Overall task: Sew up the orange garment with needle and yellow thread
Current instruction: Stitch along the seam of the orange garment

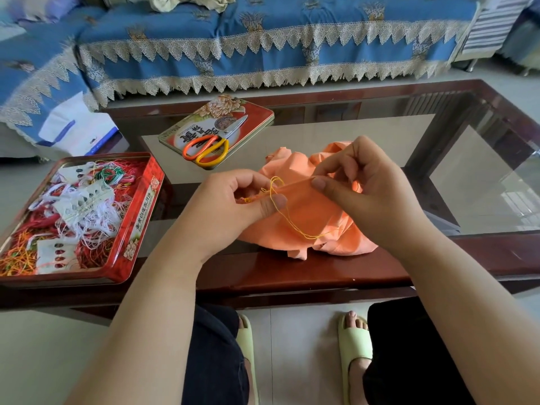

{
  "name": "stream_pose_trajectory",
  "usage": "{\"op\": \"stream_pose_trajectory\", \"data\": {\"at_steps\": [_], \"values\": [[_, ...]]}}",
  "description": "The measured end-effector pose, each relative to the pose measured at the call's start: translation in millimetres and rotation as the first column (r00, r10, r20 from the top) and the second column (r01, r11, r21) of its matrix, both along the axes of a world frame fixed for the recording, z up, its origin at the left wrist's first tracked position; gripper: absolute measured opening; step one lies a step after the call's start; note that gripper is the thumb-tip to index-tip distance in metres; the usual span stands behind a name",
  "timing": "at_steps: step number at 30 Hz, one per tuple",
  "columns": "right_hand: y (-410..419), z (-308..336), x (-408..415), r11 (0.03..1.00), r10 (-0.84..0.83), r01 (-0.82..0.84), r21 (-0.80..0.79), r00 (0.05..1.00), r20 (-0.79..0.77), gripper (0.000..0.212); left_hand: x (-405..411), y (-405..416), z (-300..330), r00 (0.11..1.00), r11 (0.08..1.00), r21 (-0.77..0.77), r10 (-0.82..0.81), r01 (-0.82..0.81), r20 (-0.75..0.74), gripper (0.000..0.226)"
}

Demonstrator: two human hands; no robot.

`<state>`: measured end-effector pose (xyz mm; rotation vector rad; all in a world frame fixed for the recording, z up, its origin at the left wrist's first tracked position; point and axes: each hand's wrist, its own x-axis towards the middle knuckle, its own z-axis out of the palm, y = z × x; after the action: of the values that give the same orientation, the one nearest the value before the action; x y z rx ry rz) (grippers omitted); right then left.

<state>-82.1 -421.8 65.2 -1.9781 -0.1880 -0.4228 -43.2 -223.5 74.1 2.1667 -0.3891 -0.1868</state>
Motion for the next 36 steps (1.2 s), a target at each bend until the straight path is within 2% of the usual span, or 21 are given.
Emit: {"op": "stream_pose_trajectory", "data": {"at_steps": [10, 16, 25, 29, 31, 33, 36], "values": [[2.3, -4.9, 1.0, 0.998, -0.032, 0.031, -0.047, 1.0, -0.002, 0.043, 0.0, -3.1, -2.2, 0.994, 0.958, -0.283, 0.026, -0.054, -0.103, 0.02], [3.5, -9.3, 2.4, 0.994, -0.055, 0.056, -0.093, 0.998, 0.015, 0.045, -0.3, -5.0, -5.0, 0.986, 0.961, -0.27, 0.015, -0.061, -0.168, 0.031], [3.5, -15.6, 6.1, 0.98, -0.111, 0.106, -0.166, 0.994, -0.022, 0.038, 1.3, -8.3, -7.2, 0.981, 0.959, -0.256, 0.075, -0.119, -0.178, 0.007], [9.7, -10.3, -2.3, 0.985, -0.17, 0.174, -0.019, 0.975, 0.141, 0.018, 0.9, -10.1, -7.7, 0.98, 0.957, -0.248, 0.115, -0.153, -0.16, 0.003], [14.5, -3.5, -10.5, 0.993, -0.114, 0.107, 0.05, 0.978, 0.176, 0.019, 1.2, -9.7, -7.7, 0.979, 0.954, -0.252, 0.121, -0.16, -0.162, 0.002], [21.7, -0.8, -17.9, 1.0, -0.007, 0.008, -0.007, 0.994, 0.112, 0.022, 0.9, -9.3, -7.4, 0.981, 0.952, -0.265, 0.113, -0.152, -0.159, 0.003], [31.4, -7.0, -20.0, 0.986, 0.071, -0.089, -0.144, 0.989, -0.126, 0.026, 0.8, -8.8, -7.2, 0.984, 0.951, -0.273, 0.113, -0.146, -0.134, 0.004]]}}
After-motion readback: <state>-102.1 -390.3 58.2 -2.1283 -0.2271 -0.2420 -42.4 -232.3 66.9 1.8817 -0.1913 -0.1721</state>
